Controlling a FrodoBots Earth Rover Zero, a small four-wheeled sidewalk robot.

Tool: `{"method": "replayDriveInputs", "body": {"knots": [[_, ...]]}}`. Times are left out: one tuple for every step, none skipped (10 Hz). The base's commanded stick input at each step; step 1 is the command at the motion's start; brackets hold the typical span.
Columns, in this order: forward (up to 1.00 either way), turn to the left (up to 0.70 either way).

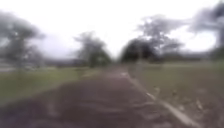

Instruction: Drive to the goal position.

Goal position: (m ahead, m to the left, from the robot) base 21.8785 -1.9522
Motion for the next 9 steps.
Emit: {"method": "replayDriveInputs", "body": {"knots": [[0.70, 0.00], [0.70, 0.00], [0.70, 0.00], [0.70, 0.00], [0.70, 0.00], [0.70, 0.00], [0.70, 0.00], [0.70, 0.00], [0.70, 0.00]]}}
